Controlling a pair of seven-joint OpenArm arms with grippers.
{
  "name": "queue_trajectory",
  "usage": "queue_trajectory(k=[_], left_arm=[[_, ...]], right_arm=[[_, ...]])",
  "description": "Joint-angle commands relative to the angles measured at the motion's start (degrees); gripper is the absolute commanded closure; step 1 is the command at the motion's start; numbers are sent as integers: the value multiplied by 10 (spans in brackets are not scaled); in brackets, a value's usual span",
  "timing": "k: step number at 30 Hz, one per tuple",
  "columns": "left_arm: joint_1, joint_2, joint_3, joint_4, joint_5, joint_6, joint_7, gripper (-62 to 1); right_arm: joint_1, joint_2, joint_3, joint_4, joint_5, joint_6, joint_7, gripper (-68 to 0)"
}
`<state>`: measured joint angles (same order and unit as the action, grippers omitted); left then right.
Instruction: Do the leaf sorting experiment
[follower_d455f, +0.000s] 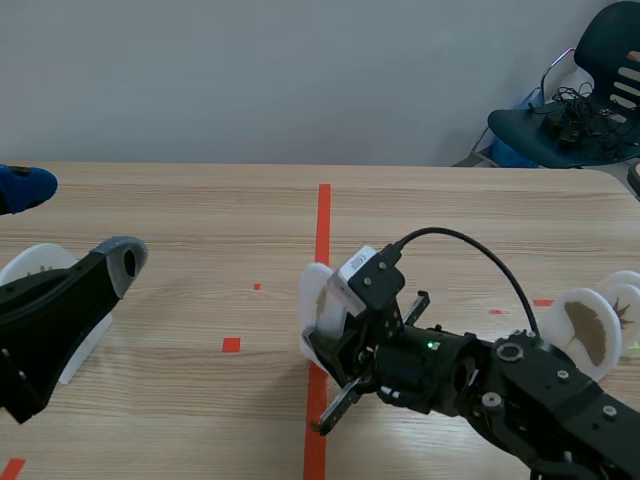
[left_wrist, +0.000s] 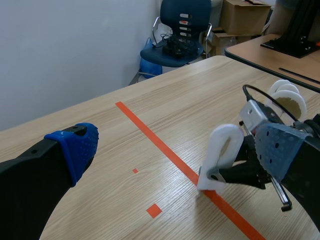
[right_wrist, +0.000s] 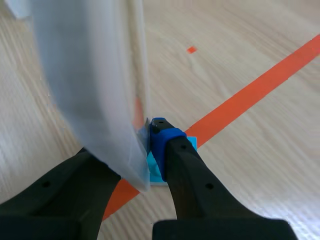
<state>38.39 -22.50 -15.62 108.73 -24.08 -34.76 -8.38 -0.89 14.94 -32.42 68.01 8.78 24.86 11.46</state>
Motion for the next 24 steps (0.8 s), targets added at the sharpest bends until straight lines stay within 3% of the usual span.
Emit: queue_trajectory(k=[1,6,11,13,16,19,24], left_arm=[[-2,2,2,3,-6,-1,-10,-623],[-2,2,2,3,-6,-1,-10,-623],[-2,2,2,3,-6,-1,-10,-623],[-2,2,2,3,-6,-1,-10,-623],[-2,2,2,3,-6,-1,-10,-623],[-2,2,2,3,-6,-1,-10,-623],[-2,2,2,3,-6,-1,-10,-623]], right_arm=[[-7,9,20,54,7,3,11,-48],[-81,37,98,170,42,5,-28,-48],[-179,49,226,243,87,1,-44,-48],[-205,49,274,242,108,-2,-44,-48],[-225,47,321,232,115,-35,-45,-48],[-216,47,336,194,128,-52,-45,-48],[-178,46,336,106,138,-56,-35,-48]])
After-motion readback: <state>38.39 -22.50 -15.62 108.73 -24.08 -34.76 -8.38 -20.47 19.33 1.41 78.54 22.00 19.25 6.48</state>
